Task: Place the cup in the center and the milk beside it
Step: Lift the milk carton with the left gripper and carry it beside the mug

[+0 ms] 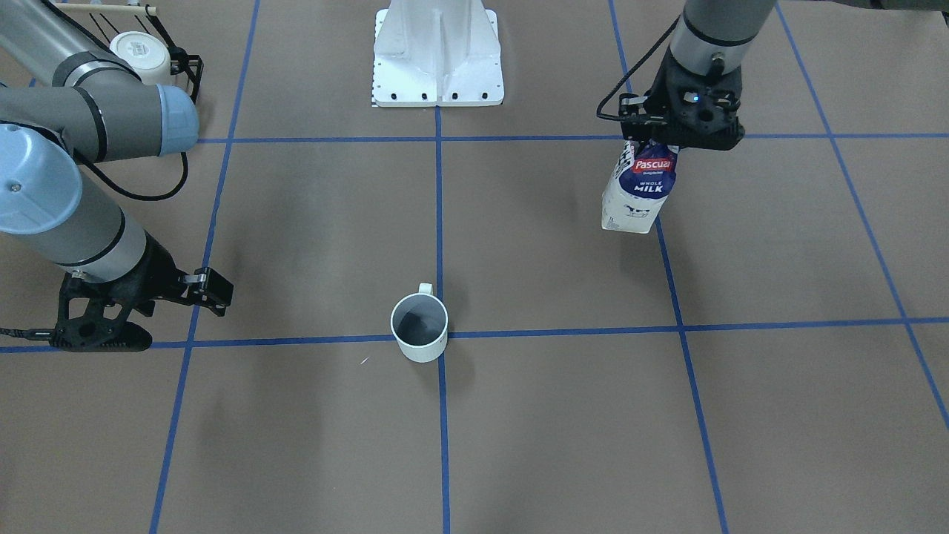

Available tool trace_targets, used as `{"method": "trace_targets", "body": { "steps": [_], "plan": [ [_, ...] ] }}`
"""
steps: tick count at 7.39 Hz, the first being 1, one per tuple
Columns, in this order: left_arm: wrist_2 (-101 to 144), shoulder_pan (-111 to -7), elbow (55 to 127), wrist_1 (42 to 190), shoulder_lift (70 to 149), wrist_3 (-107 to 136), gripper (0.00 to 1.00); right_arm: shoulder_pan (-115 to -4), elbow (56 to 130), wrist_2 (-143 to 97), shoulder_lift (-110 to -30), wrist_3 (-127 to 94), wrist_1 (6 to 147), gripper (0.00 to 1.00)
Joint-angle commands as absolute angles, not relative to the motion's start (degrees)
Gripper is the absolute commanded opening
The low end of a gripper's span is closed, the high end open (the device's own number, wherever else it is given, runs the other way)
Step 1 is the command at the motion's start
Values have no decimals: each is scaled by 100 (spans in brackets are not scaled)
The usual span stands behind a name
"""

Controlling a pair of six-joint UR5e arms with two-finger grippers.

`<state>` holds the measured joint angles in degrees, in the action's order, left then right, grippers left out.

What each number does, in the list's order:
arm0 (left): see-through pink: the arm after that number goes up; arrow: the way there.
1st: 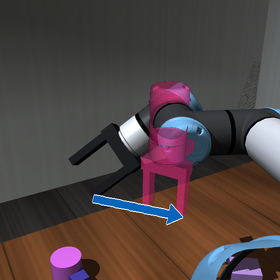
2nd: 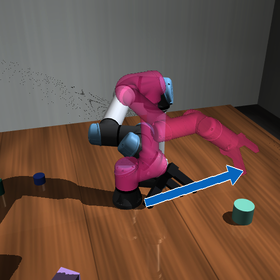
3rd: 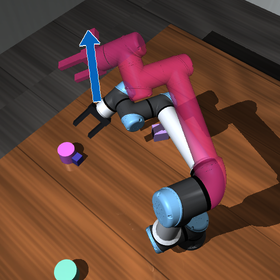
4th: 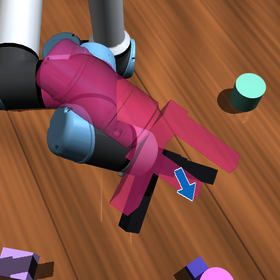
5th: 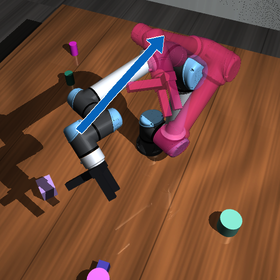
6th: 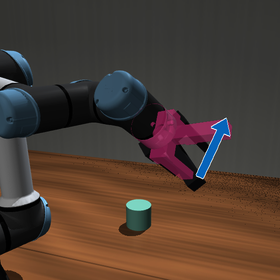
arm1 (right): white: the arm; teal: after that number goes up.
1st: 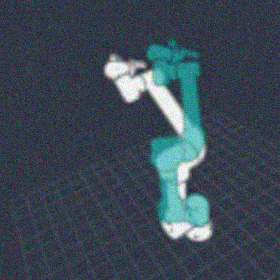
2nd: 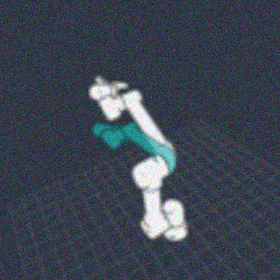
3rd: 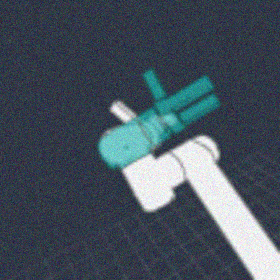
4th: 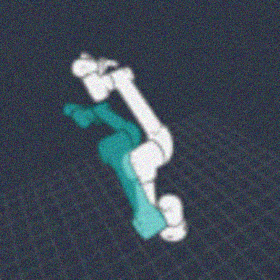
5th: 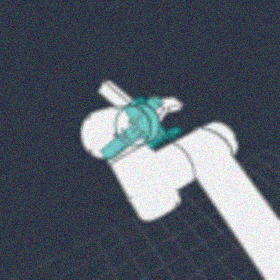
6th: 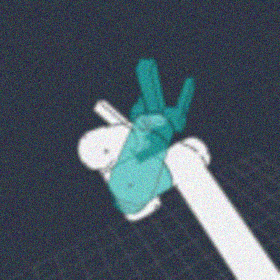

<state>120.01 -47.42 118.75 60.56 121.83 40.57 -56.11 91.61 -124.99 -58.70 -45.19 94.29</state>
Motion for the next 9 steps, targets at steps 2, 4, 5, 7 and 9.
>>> {"method": "trace_targets", "body": {
  "steps": [2,4,5,7,9],
  "plan": [
    [11997,-4737,9930,6989,13567,4769,0,-5616,9211,-12498,-5906,-4526,9431,100],
    [12006,-4729,8638,7740,14235,5087,0,-5616,9211,-12498,-5915,-4526,9431,100],
    [12006,-4729,8248,8004,14517,5237,0,-5616,9211,-12498,-5906,-4526,9422,100],
    [12006,-4668,7946,8042,14713,5247,0,-5607,9202,-12498,-5924,-4526,9422,100],
    [12006,-4580,7771,8461,14748,5535,0,-5607,9202,-12498,-5959,-4526,9422,100]
  ]
}}
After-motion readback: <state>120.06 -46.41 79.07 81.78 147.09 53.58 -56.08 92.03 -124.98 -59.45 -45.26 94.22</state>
